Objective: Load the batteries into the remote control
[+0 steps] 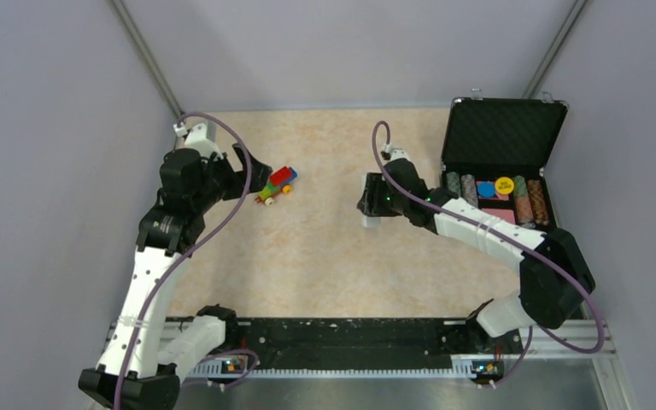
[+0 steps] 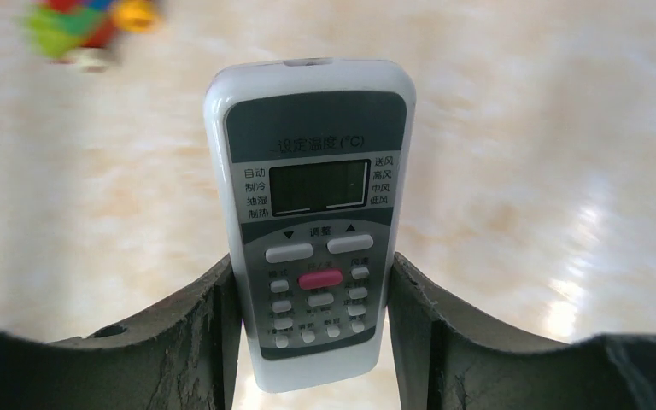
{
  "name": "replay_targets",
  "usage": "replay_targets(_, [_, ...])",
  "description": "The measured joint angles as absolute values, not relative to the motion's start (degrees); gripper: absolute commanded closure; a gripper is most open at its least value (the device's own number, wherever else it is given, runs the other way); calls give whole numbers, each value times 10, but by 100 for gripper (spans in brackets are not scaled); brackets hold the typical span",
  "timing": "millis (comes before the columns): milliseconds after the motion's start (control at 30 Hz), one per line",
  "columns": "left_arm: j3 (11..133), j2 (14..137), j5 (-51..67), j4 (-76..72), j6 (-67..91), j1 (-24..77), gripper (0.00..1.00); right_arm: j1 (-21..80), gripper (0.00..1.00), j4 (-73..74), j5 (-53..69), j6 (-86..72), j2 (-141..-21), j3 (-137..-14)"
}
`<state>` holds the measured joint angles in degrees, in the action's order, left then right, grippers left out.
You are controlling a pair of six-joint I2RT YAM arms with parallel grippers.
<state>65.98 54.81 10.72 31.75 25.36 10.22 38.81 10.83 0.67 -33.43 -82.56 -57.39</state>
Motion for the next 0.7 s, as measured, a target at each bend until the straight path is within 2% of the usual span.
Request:
replay_targets(100, [647,514,81,342,254,102,1,388,74,182,-104,-324,-837,-569])
replay_targets(267, [631,469,72,373,263,102,1,387,69,249,-198,-322,-887,-569])
replay_targets(633, [618,452,42,452,295,102,1,387,46,286,-227,-321,-949,-559])
replay_targets(700, [615,445,34,462,302,102,1,387,39,288,-227,-321,-952,-557])
